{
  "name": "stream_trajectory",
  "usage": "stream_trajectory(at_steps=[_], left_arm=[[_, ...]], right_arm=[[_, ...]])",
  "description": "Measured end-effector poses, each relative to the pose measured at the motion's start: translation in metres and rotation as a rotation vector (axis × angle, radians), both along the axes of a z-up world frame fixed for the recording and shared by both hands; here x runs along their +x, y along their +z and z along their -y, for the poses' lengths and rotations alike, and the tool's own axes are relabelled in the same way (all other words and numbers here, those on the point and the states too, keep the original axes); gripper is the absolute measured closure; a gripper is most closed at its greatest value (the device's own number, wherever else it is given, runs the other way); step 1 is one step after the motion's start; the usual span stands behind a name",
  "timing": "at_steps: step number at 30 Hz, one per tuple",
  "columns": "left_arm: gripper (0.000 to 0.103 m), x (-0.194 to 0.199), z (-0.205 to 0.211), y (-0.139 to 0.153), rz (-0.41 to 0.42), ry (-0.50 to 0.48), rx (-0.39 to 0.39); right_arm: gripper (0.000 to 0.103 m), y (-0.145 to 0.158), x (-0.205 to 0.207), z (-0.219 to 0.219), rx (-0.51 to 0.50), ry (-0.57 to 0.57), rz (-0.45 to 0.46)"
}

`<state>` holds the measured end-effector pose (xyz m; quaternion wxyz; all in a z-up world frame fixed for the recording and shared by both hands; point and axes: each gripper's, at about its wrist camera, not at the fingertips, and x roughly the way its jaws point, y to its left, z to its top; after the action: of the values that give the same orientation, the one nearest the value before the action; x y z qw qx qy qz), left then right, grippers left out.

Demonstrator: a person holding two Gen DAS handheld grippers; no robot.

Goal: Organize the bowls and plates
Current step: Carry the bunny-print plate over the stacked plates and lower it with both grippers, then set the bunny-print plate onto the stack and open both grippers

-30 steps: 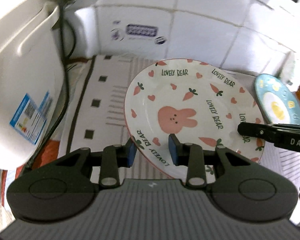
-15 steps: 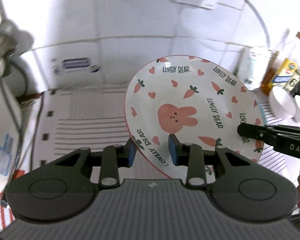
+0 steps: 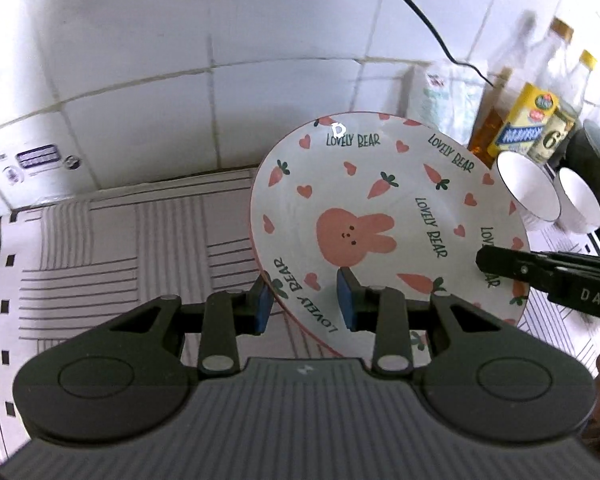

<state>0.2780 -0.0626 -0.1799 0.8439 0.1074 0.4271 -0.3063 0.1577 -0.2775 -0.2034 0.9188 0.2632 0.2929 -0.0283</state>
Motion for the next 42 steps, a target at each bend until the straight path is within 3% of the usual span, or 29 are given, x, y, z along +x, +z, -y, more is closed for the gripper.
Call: stream_trajectory(at_steps=[7, 12, 26, 35, 42], left_arm=[[0.071, 0.012, 0.016, -0.017, -0.058, 0.008, 0.036], [0.071, 0.029, 0.016, -0.029, -0.157, 0.043, 0.041], [0.07, 0.049, 0.034, -0.038, -0.212, 0.04, 0.092], [0.07, 0.054, 0.035, -0.038, -0.264, 0.034, 0.099], [0.07, 0.046, 0.042, -0.04, -0.232, -0.009, 0.155]], right_arm=[[0.081, -0.018, 0.001, 0.018, 0.029, -0.019, -0.049], [0.081, -0.025, 0.013, 0.017, 0.016, -0.009, -0.089], [0.08, -0.03, 0.033, 0.019, -0.028, -0.007, -0.171], [0.074, -0.006, 0.06, 0.002, -0.196, 0.014, -0.347], [0.066, -0.011, 0.07, -0.016, -0.273, -0.017, -0.456]])
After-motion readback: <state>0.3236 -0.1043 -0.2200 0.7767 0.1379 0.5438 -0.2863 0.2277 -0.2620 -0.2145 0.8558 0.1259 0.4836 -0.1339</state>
